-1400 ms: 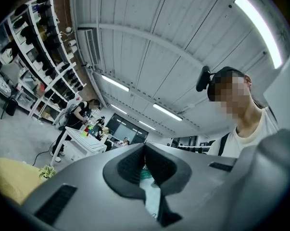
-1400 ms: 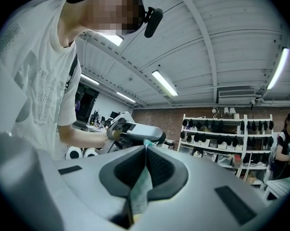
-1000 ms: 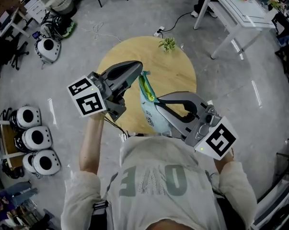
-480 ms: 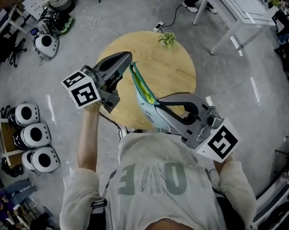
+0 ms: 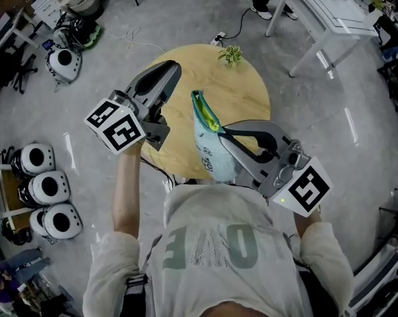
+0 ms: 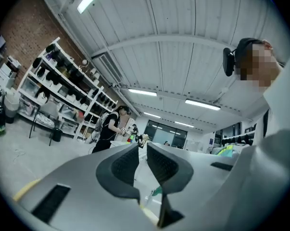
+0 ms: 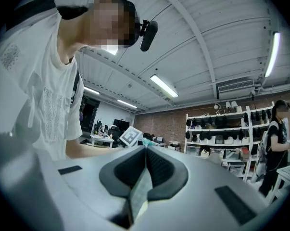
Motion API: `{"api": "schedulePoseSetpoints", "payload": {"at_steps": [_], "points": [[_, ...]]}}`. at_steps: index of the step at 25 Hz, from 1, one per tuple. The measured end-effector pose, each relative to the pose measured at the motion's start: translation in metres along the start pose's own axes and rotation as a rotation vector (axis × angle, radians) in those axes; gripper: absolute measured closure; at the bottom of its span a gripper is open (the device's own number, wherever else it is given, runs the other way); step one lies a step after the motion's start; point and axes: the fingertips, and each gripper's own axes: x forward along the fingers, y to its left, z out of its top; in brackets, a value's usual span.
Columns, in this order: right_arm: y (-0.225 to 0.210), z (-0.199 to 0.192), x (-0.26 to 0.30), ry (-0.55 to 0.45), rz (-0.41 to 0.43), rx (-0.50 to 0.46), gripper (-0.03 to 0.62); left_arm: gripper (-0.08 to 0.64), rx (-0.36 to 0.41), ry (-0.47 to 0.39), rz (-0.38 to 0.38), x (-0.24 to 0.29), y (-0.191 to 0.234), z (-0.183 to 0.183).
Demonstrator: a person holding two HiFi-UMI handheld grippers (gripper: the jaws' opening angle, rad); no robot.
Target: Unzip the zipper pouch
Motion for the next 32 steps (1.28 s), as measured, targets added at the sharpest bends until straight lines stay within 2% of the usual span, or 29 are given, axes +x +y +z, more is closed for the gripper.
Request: {"api": "schedulePoseSetpoints", "payload": {"at_steps": [6, 10, 13, 15, 18, 24, 28, 32], "points": [[-0.032, -0.026, 0.000, 0.105, -0.070, -0.077, 0.560, 0.532, 0.119, -0.108, 0.090, 0.004, -0.012, 0.035], [-0.055, -0.061, 0.002, 0.245, -0.101, -0.166, 0.560, 0.534, 0.205, -0.175, 0.157, -0.002, -0.021, 0.050], [-0.071, -0.093, 0.006, 0.353, -0.143, -0.177, 0.560, 0.534, 0.242, -0.172, 0.184, -0.010, -0.023, 0.049], [-0.082, -0.116, 0.008, 0.409, -0.184, -0.164, 0.560, 0.534, 0.248, -0.169, 0.213, -0.015, -0.022, 0.045], [-0.094, -0.158, 0.010, 0.518, -0.199, -0.187, 0.560, 0.533, 0.247, -0.177, 0.266, -0.025, -0.021, 0.039], [-0.096, -0.241, 0.024, 0.728, -0.148, -0.237, 0.560, 0.534, 0.218, -0.184, 0.347, -0.047, -0.012, 0.029], [-0.081, -0.291, 0.034, 0.827, -0.102, -0.215, 0.560, 0.534, 0.209, -0.176, 0.388, -0.061, -0.003, 0.026], [-0.067, -0.324, 0.048, 0.878, -0.104, -0.165, 0.558, 0.534, 0.203, -0.184, 0.426, -0.077, 0.008, 0.030]]}}
